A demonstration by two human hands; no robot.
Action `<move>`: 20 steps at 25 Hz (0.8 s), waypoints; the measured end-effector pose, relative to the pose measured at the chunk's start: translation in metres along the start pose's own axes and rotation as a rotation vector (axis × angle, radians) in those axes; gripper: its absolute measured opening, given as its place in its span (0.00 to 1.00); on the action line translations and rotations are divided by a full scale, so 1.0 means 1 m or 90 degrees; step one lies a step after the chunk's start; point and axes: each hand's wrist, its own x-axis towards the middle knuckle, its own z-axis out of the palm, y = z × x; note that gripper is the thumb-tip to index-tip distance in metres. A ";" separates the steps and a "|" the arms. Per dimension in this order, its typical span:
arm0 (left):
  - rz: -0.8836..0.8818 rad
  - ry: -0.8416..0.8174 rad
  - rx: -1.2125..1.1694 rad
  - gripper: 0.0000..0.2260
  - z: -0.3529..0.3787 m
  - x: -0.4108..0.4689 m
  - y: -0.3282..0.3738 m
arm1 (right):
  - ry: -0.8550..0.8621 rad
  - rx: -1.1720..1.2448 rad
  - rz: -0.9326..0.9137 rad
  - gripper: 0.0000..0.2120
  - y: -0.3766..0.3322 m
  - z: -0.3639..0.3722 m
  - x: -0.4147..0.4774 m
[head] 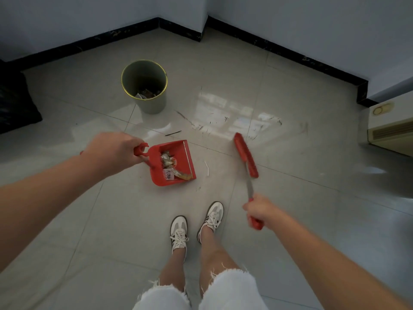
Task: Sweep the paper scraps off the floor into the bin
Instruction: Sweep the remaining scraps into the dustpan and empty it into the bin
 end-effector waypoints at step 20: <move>-0.155 0.067 -0.079 0.12 0.002 -0.053 -0.013 | -0.016 0.072 -0.175 0.25 -0.015 -0.068 -0.148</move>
